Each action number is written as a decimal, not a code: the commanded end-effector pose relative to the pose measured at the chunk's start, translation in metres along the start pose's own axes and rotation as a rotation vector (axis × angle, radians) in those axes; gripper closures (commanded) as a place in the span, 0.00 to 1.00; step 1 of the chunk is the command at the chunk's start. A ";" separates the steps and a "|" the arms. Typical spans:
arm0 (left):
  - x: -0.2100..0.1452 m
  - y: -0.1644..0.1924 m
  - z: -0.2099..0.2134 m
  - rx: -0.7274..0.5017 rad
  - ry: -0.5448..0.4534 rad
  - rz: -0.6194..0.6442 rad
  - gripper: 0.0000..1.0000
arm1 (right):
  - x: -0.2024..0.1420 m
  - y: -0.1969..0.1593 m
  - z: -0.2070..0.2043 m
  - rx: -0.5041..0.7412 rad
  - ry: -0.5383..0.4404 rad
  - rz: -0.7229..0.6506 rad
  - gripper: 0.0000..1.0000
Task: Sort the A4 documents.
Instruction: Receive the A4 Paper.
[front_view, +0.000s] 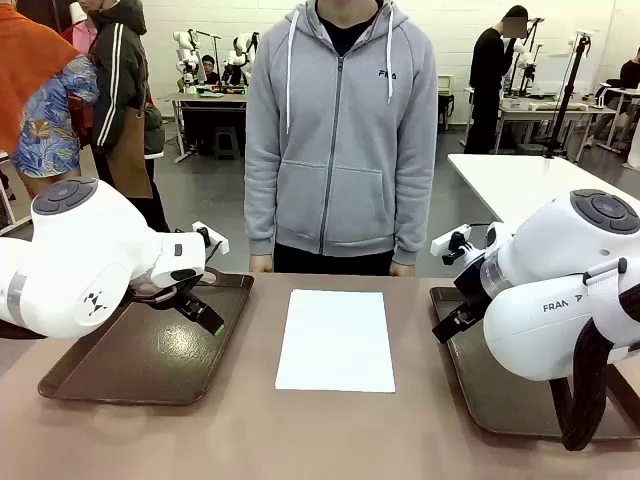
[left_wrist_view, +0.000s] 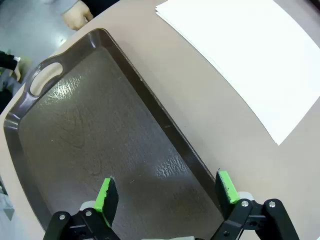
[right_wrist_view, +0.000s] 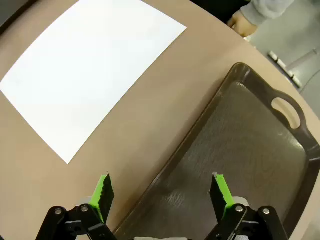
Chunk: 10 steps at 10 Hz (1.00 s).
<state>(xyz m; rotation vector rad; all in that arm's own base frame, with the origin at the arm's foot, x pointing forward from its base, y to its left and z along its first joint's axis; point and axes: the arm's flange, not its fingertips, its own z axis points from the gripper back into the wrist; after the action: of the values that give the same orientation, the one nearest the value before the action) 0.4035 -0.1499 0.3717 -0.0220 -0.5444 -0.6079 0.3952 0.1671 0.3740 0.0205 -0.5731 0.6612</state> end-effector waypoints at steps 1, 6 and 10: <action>0.000 0.000 0.000 0.000 0.000 0.000 0.00 | 0.000 0.000 0.000 0.000 0.000 0.000 0.00; 0.000 0.000 0.000 0.000 0.000 0.000 0.00 | 0.000 0.000 0.000 0.000 0.000 0.000 0.00; 0.000 0.000 0.000 0.000 0.000 0.000 0.00 | 0.000 0.000 0.000 0.000 0.000 0.000 0.00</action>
<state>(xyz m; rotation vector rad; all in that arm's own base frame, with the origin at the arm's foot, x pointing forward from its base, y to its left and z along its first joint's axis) 0.4034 -0.1502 0.3717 -0.0220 -0.5445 -0.6087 0.3952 0.1672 0.3740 0.0201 -0.5731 0.6616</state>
